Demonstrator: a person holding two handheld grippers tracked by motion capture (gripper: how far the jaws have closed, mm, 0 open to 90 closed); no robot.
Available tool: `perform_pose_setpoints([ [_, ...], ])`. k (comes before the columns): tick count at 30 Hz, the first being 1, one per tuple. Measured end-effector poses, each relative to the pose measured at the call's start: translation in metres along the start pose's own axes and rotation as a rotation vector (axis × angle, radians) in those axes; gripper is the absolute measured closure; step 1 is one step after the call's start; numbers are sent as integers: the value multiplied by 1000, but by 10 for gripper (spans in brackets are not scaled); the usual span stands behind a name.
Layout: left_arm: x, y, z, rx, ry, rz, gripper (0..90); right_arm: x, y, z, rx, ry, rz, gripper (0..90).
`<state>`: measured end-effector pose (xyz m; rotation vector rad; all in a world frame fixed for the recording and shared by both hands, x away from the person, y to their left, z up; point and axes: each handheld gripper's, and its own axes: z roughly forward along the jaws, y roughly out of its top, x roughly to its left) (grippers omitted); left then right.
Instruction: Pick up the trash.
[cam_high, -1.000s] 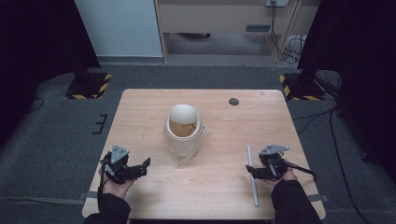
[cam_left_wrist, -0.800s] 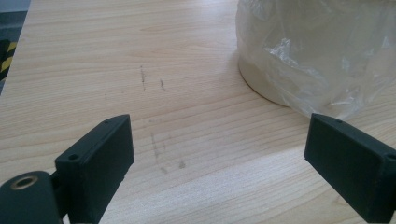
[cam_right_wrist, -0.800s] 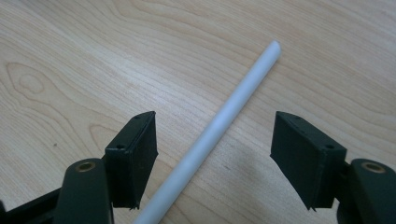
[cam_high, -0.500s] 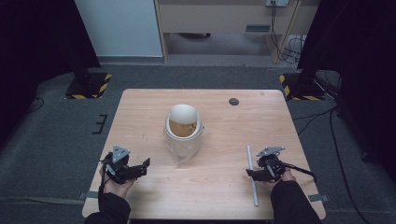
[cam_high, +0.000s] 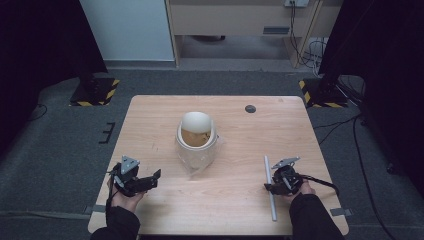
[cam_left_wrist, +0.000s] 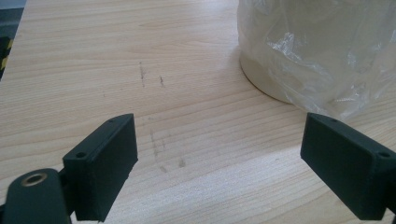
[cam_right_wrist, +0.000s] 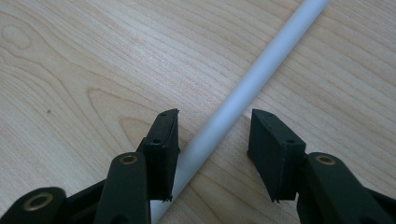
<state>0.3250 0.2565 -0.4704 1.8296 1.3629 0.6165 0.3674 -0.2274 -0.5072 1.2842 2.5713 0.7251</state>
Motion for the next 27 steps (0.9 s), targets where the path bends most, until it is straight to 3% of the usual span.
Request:
perform_pose_setpoints([
  [7, -1, 0, 1, 1, -2, 4, 105, -2, 1, -1, 8, -8, 4, 636],
  [23, -1, 0, 1, 4, -3, 5, 105, -2, 5, -1, 32, -35, 27, 743],
  [27, -2, 0, 1, 5, -4, 7, 105, -3, 6, -1, 41, -47, 9, 785],
])
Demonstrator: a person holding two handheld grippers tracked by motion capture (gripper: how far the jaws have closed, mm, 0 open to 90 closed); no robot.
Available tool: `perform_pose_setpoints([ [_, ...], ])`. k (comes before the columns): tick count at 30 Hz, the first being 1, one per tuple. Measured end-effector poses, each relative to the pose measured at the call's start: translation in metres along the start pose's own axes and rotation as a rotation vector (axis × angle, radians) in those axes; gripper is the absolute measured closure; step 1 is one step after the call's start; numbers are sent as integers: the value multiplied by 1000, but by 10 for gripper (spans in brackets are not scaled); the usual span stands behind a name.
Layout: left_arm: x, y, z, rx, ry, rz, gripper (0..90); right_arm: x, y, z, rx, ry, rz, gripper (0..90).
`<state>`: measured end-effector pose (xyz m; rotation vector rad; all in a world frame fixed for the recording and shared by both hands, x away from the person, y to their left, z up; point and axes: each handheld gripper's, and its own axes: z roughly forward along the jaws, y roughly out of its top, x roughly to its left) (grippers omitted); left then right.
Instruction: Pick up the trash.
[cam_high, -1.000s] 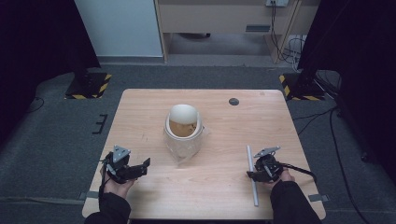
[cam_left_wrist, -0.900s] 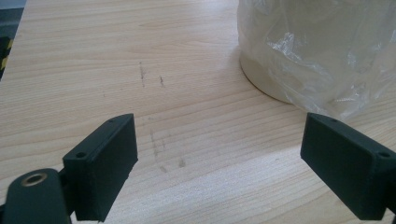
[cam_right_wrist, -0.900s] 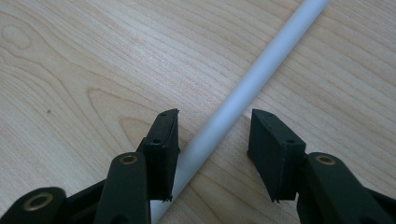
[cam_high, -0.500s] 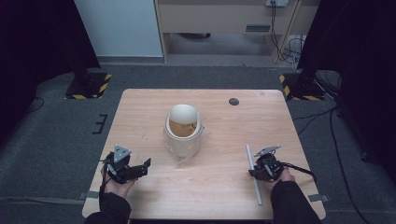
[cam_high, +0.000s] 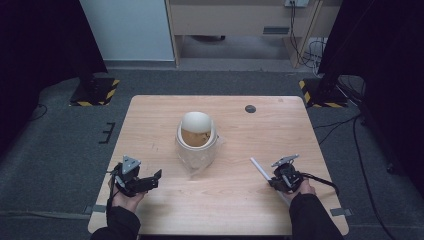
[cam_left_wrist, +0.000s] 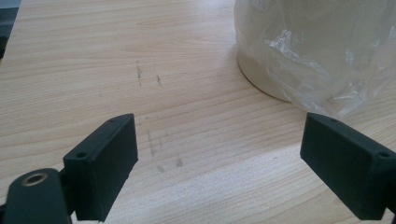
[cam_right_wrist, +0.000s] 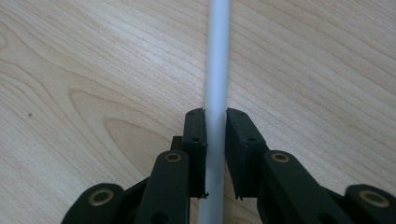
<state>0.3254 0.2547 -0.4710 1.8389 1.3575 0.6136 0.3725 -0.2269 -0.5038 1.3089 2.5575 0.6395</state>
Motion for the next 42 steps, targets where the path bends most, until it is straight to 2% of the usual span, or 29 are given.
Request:
perform_pose_setpoints([
  [10, 0, 0, 0, 1, 0, 3, 106, 3, 0, 1, 0, -14, -20, 779],
  [22, 0, 0, 0, -2, -2, -2, 106, 1, 2, 0, 3, -17, -11, 795],
  [24, 0, 0, 0, -2, -3, -1, 106, 0, 3, -2, -20, -9, -1, 794],
  [29, -1, 0, -1, -4, -7, 0, 106, -1, 3, -5, -36, -5, 14, 793],
  [35, -1, 0, 0, -13, -26, 0, 108, -4, 4, -11, -91, 7, 45, 793],
  [37, -3, 2, -1, -27, -41, 7, 108, -6, 4, -16, -129, 10, 57, 793],
  [38, -3, 2, -1, -27, -41, 7, 108, -6, 4, -16, -129, 10, 57, 793],
  [40, -4, 3, -2, -37, -48, 7, 109, -9, 5, -23, -179, 12, 72, 793],
  [42, -4, 3, -2, -44, -54, 4, 109, -9, 6, -25, -199, 16, 77, 793],
])
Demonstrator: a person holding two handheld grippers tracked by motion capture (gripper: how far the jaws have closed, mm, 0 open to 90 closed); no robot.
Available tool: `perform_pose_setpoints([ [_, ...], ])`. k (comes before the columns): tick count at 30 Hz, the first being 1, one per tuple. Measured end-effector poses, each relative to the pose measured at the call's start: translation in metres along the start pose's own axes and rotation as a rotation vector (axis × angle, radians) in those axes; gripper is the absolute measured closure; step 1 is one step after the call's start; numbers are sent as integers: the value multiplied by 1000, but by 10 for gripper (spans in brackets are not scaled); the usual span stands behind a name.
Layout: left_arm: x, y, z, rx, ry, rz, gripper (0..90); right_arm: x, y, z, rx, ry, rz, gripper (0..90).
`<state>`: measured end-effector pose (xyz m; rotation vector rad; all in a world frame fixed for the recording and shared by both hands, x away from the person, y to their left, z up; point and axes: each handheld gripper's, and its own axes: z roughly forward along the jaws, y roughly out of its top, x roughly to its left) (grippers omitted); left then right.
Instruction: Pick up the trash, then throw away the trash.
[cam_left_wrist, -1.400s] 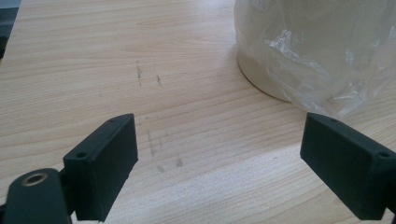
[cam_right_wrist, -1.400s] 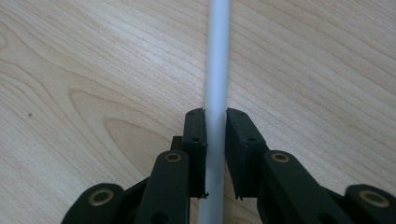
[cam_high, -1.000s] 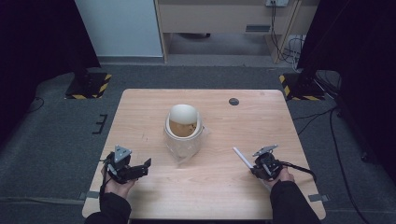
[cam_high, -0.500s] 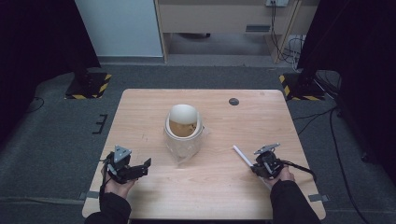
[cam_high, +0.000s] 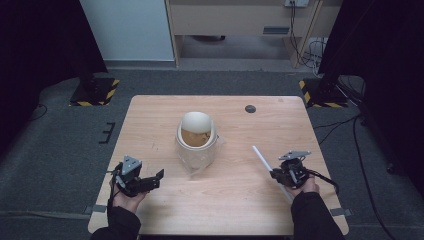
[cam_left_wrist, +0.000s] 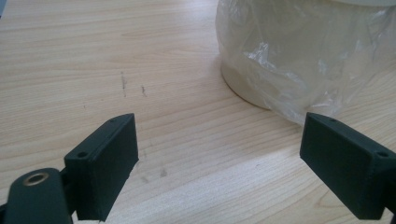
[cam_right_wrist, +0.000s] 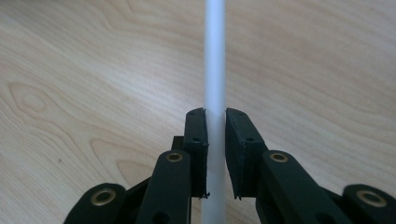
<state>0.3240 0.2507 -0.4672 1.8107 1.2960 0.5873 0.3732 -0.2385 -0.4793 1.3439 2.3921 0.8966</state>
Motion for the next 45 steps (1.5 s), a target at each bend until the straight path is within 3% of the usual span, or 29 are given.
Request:
perform_pose_setpoints([
  [6, -2, 2, -3, -25, -13, -1, 110, -3, 5, -17, -123, 8, 11, 794],
  [9, -2, 2, -4, -33, -14, -1, 110, -3, 7, -21, -157, 8, 14, 794],
  [12, -3, 3, -4, -38, -19, -4, 110, -3, 13, -32, -242, 24, 21, 794],
  [13, -3, 3, -5, -39, -21, -4, 110, -3, 13, -32, -242, 24, 21, 794],
  [16, -3, 4, -6, -54, -28, -9, 109, -3, 18, -44, -324, 28, 26, 794],
  [19, -3, 4, -7, -58, -31, -13, 109, -4, 18, -51, -366, 32, 38, 794],
  [36, -7, 10, -13, -114, -53, -20, 108, 2, 33, -79, -547, 61, 20, 795],
  [45, -8, 22, -21, -165, -73, -24, 104, 8, 43, -84, -586, 102, 5, 795],
])
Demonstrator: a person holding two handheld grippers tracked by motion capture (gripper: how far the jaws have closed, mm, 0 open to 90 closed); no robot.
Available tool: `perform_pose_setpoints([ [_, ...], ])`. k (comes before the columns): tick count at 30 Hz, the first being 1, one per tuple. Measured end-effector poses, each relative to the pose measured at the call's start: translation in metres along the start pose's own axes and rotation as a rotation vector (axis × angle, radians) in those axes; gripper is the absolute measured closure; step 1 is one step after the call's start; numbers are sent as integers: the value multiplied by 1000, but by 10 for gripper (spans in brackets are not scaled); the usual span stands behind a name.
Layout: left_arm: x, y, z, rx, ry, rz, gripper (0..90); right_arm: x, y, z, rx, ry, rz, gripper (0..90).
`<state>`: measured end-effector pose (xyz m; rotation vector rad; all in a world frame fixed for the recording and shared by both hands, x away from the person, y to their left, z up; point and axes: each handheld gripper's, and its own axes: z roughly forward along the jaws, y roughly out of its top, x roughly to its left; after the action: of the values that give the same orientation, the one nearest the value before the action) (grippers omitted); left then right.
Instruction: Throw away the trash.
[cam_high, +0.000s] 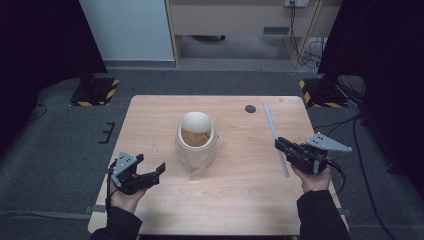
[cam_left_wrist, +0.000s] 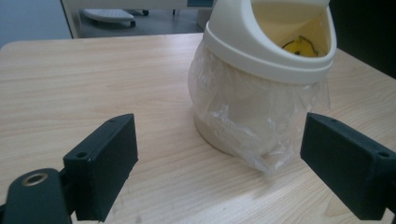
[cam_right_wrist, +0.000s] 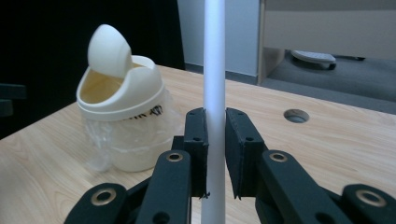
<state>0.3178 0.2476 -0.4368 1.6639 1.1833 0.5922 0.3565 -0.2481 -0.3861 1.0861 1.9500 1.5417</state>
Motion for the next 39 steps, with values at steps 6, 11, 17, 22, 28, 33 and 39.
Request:
perform_pose_setpoints([
  [6, 3, 15, -4, -34, -3, -11, 103, 6, 7, 6, -11, 25, -23, 794],
  [11, -5, 32, -7, -84, -26, 3, 103, 17, 16, 10, -25, 57, -41, 794],
  [17, -14, 57, -8, -134, -54, 11, 101, 29, 28, 14, -63, 112, -47, 793],
  [22, -23, 73, -7, -169, -77, 15, 101, 35, 30, 17, -59, 123, -58, 793],
  [28, -34, 84, -1, -189, -102, 13, 101, 40, 28, 20, -65, 147, -56, 793],
  [33, -48, 90, 6, -194, -132, 27, 101, 43, 26, 21, -61, 154, -63, 793],
  [39, -66, 101, 17, -207, -169, 39, 102, 46, 22, 22, -54, 165, -69, 793],
])
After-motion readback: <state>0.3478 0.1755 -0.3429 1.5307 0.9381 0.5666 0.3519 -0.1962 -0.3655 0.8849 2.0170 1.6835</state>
